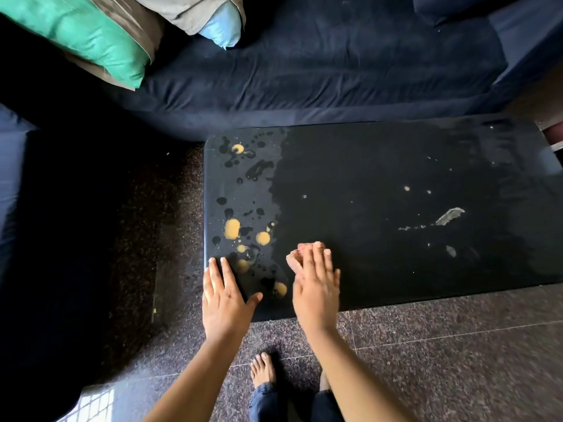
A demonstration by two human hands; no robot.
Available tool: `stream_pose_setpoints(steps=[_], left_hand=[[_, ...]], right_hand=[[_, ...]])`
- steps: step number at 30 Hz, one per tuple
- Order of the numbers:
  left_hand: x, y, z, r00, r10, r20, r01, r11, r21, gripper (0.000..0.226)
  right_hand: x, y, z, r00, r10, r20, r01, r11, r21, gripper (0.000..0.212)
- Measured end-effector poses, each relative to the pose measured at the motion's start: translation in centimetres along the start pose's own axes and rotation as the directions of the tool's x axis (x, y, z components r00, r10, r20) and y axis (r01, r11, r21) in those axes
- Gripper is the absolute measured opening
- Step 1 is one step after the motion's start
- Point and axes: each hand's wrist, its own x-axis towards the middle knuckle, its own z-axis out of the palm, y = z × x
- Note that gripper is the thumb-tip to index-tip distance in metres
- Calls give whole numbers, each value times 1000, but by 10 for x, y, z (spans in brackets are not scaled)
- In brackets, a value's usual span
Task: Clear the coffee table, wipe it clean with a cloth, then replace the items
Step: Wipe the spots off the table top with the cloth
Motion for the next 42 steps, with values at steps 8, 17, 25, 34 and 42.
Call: stream_pose_setpoints(steps=[8,17,25,34,42], left_hand=[[0,-6,7,998,35,-56,-38,998,-51,104],[-3,-9,13,994,69,-89,-75,995,-62,103],[-2,-11,14,993,68,-93,-75,995,-69,103],[0,-14,16,992,85,-95,-90,995,-52,105],[-2,-10,13,991,56,-118,-67,993,-93,107]], right_hand=[[-10,31,-6,968,-229,100,234,971,-41,63],[-31,-14,13,987,-160,23,160,987,18,69],[-21,65,-14,970,-237,56,242,965,-103,74],[-48,-11,18,958,-287,22,286,958,32,80],[-12,83,-20,993,-113,-15,113,994,-9,74]])
